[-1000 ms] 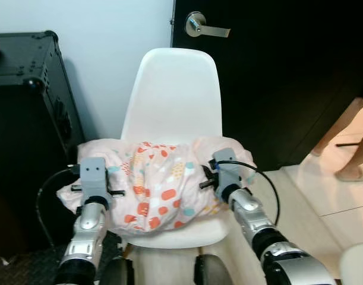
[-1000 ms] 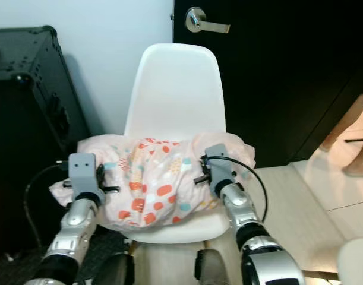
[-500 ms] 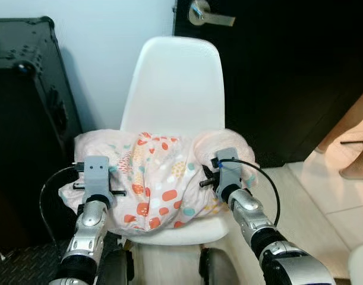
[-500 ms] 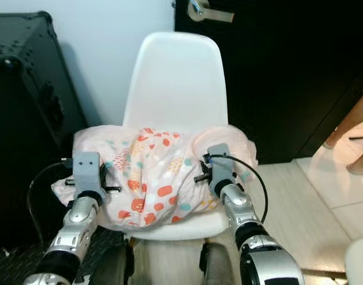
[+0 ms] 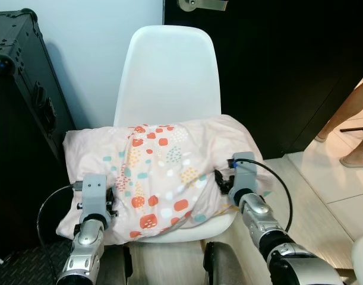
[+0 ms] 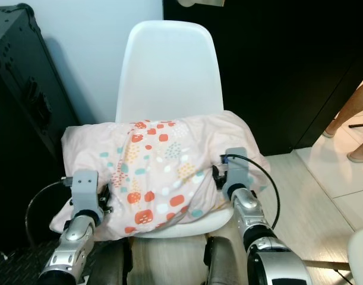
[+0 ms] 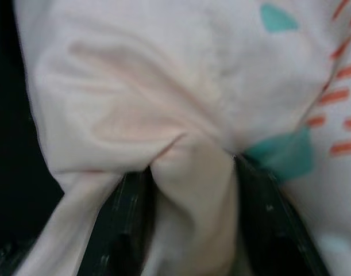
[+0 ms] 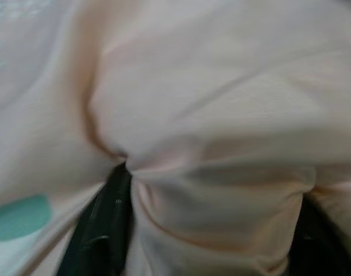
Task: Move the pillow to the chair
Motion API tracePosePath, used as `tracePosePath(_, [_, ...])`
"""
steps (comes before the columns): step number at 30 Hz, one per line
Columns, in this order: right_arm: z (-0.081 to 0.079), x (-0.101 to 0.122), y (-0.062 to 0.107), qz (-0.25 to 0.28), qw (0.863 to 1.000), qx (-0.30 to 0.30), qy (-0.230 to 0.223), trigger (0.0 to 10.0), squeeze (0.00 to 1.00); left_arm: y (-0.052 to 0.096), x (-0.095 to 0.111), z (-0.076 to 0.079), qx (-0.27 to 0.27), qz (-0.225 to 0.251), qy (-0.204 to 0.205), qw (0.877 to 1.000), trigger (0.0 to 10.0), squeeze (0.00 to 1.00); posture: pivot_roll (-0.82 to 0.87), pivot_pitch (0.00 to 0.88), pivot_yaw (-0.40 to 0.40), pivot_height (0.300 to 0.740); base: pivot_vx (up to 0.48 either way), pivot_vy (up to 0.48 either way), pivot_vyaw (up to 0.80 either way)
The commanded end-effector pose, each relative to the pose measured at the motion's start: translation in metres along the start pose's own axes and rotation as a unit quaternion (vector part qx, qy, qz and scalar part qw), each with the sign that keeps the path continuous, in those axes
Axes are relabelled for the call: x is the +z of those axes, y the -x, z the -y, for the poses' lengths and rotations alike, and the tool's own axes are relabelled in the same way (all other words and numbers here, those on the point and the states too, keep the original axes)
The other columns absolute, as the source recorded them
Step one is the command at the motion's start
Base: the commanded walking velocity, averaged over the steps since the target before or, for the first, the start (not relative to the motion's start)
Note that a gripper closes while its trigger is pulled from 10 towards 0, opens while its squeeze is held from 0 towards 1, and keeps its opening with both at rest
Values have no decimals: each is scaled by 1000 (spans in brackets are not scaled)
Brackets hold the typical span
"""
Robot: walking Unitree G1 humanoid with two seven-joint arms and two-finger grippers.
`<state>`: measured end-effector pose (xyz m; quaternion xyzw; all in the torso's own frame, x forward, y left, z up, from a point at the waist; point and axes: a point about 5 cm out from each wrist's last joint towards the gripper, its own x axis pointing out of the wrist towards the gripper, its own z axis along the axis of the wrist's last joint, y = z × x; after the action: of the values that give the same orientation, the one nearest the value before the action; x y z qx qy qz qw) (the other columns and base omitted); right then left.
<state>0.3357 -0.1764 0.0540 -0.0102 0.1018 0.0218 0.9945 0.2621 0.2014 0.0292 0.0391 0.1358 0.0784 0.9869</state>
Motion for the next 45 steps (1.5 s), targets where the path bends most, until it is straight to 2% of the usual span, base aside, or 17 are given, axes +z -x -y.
tracePosePath(1, [12,16,-1,51,998,-36,-13,10000,1000,5,-4,-12,14,-12,-2,1000,10000,1000,31,66,-105,585,0,0,0])
tracePosePath(7, [17,41,1,149,987,-57,-34,10000,1000,41,-16,-69,127,-10,-2,992,10000,1000,46,60,-104,585,0,0,0])
tracePosePath(13, [12,51,2,189,980,-46,-47,10000,1000,51,-7,-84,153,21,-8,988,10000,1000,55,57,-105,585,0,0,0])
tracePosePath(18, [11,57,7,227,971,-59,-34,10000,1000,76,29,-102,197,148,-18,969,10000,1000,58,55,-96,585,0,0,0])
tracePosePath(20, [12,55,7,221,973,-62,-34,10000,871,80,36,-106,212,166,-33,962,10000,1000,58,55,-96,585,0,0,0])
tracePosePath(21, [10,51,5,205,977,-51,-37,10000,286,81,43,-108,221,179,-42,958,10000,1000,63,54,-95,585,0,0,0])
tracePosePath(22, [6,45,3,178,983,-34,-39,10000,0,79,49,-108,222,189,-47,956,10000,1000,61,50,-96,585,0,0,0])
tracePosePath(24, [3,39,2,151,988,-20,-32,10000,0,75,55,-105,213,196,-50,956,10000,1000,61,50,-96,585,0,0,0])
tracePosePath(25, [-5,28,4,128,992,13,-13,4235,0,60,64,-90,168,202,-54,963,10000,0,61,44,-94,585,0,0,0])
tracePosePath(27, [-8,25,5,126,992,24,-13,4235,0,56,66,-84,153,202,-56,966,10000,0,61,44,-94,585,0,0,0])
tracePosePath(28, [-9,22,6,121,992,28,-11,0,0,50,67,-77,135,201,-58,969,10000,0,56,37,-89,585,0,0,0])
tracePosePath(34, [-5,12,12,109,994,9,16,0,0,29,69,-44,68,195,-72,976,10000,0,39,26,-74,585,0,0,0])
tracePosePath(39, [-1,8,16,108,994,3,28,0,0,24,71,-38,59,194,-70,977,10000,0,34,23,-69,585,0,0,0])
tracePosePath(40, [3,6,21,115,993,0,32,10000,1000,20,71,-35,56,189,-67,978,10000,0,34,23,-69,585,0,0,0])
tracePosePath(43, [5,6,23,119,992,-1,31,10000,1000,18,71,-34,55,186,-66,979,10000,0,34,23,-69,585,0,0,0])
tracePosePath(44, [8,6,24,120,992,-9,31,0,1000,16,70,-33,53,182,-67,979,10000,0,21,19,-56,585,0,0,0])
tracePosePath(45, [11,7,25,122,992,-16,32,1020,1000,14,70,-32,51,180,-69,980,10000,0,16,17,-51,585,0,0,0])
